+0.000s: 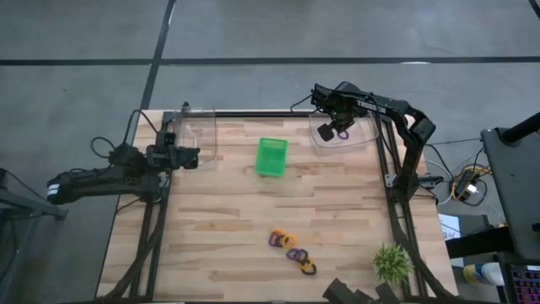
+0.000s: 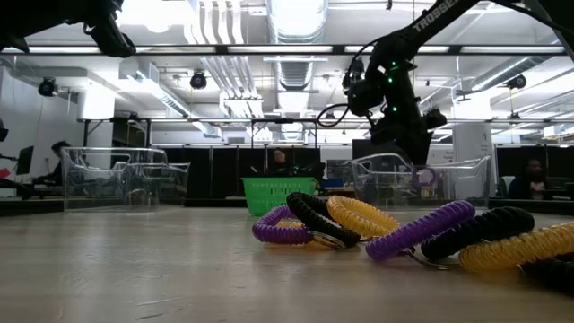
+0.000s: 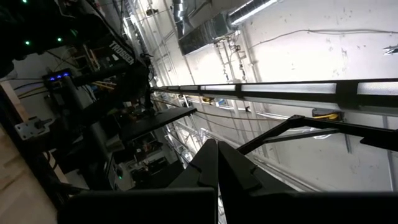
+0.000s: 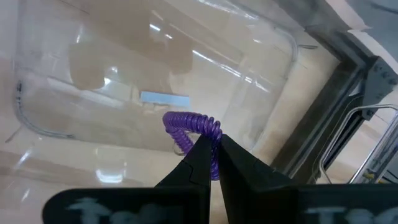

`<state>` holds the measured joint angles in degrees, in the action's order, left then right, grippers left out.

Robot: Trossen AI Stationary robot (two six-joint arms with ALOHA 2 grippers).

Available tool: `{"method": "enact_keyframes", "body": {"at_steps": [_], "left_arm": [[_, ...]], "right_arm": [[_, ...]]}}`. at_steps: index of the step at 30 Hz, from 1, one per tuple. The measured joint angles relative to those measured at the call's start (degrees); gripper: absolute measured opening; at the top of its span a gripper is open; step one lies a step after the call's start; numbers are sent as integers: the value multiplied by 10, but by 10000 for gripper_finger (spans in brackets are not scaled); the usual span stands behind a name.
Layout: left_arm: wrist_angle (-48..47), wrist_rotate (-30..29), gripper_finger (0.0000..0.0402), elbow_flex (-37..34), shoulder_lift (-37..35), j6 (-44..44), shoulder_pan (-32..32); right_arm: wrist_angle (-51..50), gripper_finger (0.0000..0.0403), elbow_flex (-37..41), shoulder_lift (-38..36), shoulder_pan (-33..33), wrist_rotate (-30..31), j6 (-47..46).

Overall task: Sort spring keychains
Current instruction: Put the top purple spring keychain into the right transparent bin, then put the bottom purple spring keychain into the right transparent bin

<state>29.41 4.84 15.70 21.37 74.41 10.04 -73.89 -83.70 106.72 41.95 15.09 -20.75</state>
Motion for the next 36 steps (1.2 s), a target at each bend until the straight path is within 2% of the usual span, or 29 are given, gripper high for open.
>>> {"method": "enact_keyframes", "body": {"at_steps": [23,36], "left_arm": [[0,0,3,0,0,1,0],[0,0,3,0,0,2,0]], "right_arm": [[13,16,-2,0,0,-4,18],[17,129,-2,0,0,-6,17]]}}
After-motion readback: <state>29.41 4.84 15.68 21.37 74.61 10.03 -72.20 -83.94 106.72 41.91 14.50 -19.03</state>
